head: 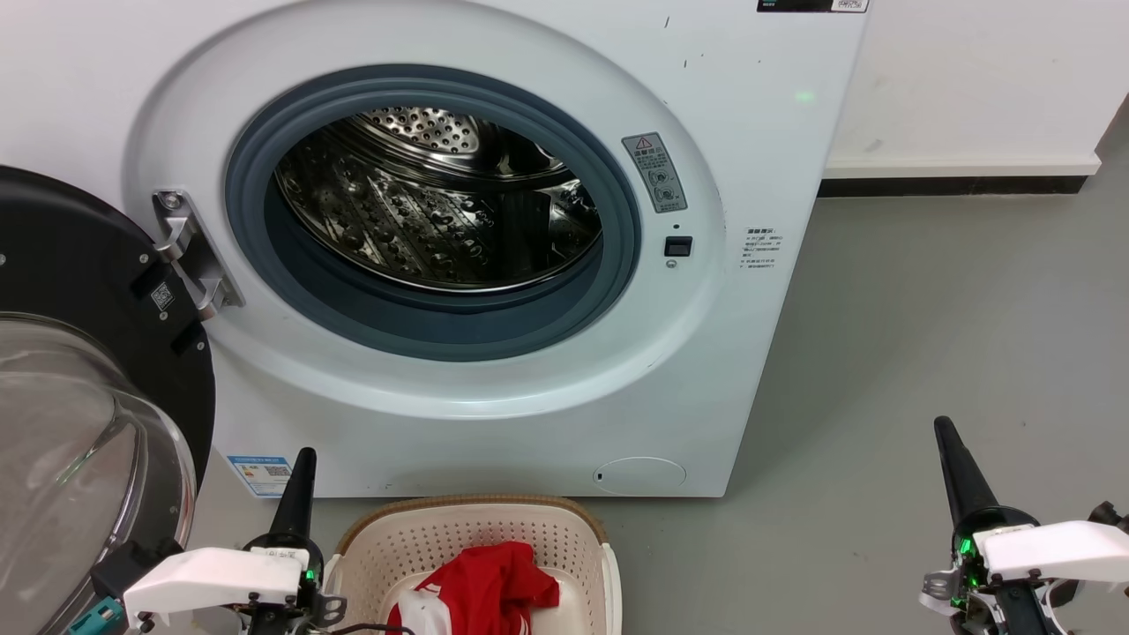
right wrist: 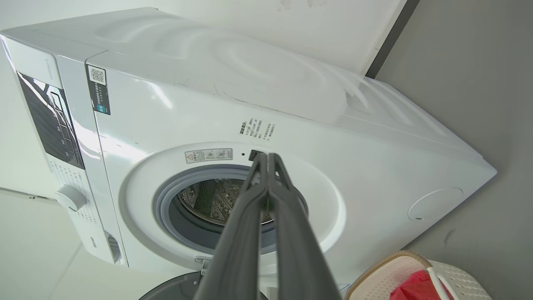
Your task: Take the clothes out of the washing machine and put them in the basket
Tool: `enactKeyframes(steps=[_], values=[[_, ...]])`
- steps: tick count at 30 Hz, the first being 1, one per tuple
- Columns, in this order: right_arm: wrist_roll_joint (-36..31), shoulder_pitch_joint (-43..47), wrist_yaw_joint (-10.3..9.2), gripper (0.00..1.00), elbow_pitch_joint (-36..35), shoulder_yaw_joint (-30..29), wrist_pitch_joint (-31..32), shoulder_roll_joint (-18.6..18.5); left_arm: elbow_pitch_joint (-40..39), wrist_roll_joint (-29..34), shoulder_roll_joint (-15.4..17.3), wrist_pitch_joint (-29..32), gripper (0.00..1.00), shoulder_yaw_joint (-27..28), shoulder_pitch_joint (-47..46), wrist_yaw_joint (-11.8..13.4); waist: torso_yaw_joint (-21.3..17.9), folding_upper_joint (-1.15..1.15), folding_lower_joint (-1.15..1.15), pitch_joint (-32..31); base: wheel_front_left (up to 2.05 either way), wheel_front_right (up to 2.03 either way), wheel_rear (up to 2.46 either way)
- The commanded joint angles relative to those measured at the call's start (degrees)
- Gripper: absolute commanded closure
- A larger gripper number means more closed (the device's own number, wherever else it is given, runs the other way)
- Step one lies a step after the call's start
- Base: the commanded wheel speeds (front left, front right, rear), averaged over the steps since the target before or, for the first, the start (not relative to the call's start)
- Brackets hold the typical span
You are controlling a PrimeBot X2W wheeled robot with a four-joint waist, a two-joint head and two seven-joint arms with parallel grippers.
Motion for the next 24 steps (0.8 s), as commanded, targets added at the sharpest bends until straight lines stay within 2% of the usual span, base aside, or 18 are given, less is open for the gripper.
enactKeyframes(steps=[1, 24], values=[[1.37, -1.32, 0.01, 1.00, -0.09, -0.15, 0.27, -0.30, -0.12, -1.32, 0.00, 0.34, 1.00, 0.18, -1.23, -0.39, 0.03, 0.00, 0.00, 0.02, 0.00, 0.00, 0.00], [12.62, -2.78, 0.01, 1.00, 1.12, -0.63, 3.07, -0.26, 1.14, -12.27, -0.14, 3.00, 1.00, 0.76, -2.93, -1.09, 0.51, 0.00, 0.00, 0.51, 0.00, 0.00, 0.00]])
